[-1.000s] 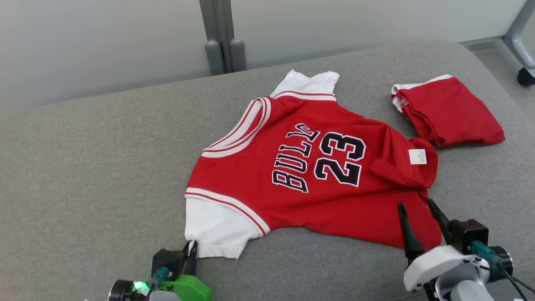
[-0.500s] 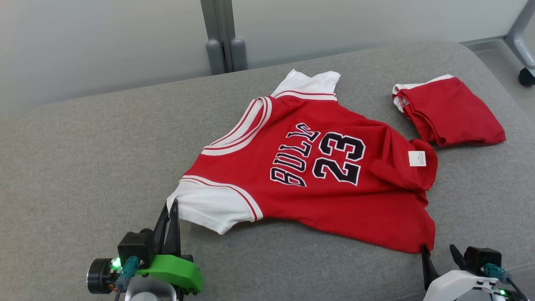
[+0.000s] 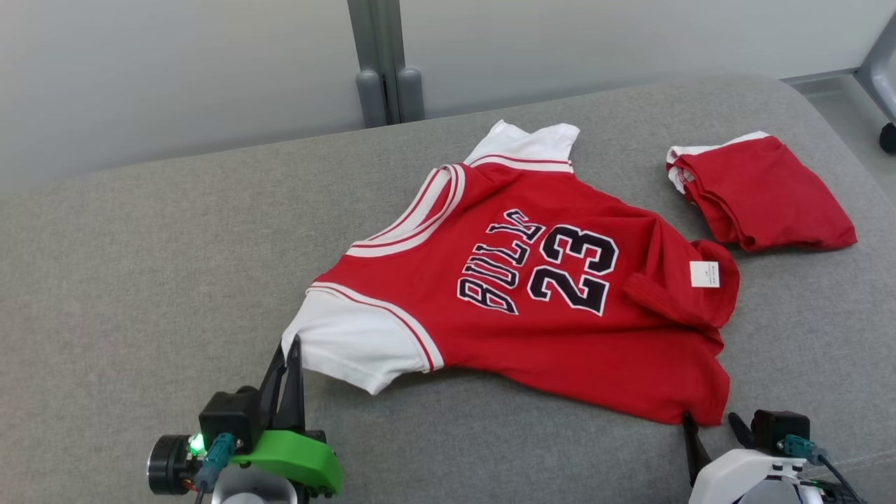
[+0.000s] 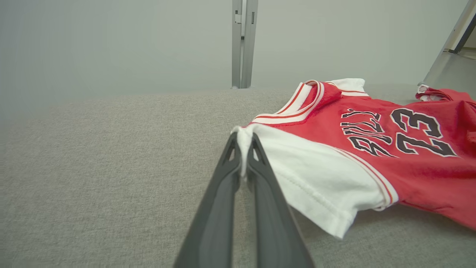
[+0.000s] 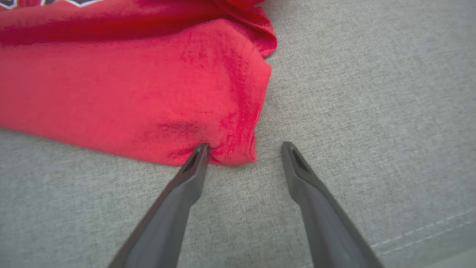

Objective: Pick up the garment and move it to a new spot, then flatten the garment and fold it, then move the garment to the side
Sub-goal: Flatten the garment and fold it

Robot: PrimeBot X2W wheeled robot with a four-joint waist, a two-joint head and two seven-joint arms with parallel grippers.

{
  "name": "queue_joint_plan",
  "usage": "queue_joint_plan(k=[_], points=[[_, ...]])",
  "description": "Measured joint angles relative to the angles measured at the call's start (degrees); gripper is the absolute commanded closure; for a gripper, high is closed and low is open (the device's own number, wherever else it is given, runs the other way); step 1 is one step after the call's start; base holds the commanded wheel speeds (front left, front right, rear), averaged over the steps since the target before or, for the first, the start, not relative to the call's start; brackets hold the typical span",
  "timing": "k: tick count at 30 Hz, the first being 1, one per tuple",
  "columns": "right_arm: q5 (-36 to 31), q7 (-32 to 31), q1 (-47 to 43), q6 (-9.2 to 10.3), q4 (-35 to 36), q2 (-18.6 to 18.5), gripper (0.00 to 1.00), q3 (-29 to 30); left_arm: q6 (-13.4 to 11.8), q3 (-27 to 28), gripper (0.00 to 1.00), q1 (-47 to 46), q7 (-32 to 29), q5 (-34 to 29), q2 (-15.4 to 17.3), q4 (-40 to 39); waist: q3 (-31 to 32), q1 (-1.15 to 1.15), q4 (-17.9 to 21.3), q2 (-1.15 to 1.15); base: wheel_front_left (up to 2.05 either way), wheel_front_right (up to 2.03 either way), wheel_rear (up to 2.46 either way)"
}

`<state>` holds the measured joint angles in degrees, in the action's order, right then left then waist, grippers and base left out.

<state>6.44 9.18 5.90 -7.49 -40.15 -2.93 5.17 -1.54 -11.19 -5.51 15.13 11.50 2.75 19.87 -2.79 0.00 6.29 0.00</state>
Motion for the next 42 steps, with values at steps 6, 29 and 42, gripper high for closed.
queue_joint_plan(k=[6,29,42], points=[[-0.3,1.4,1.4,0.01,-1.0,-0.1,1.0,-3.8,0.4,0.3,1.0,0.2,0.0,-0.4,0.0,0.5,0.2,0.0,-0.8,0.0,0.0,0.0,0.0],[19.1,-8.7,20.6,0.0,32.0,-9.3,1.0,-18.1,7.4,11.0,1.0,-21.3,-4.1,24.5,0.8,-9.0,5.8,0.0,0.2,0.0,0.0,0.0,0.0],[21.0,-19.7,28.4,0.0,39.3,-8.1,1.0,-12.4,0.4,13.4,1.0,-28.1,-10.2,30.5,0.5,-22.0,6.8,0.0,-0.4,0.0,0.0,0.0,0.0]])
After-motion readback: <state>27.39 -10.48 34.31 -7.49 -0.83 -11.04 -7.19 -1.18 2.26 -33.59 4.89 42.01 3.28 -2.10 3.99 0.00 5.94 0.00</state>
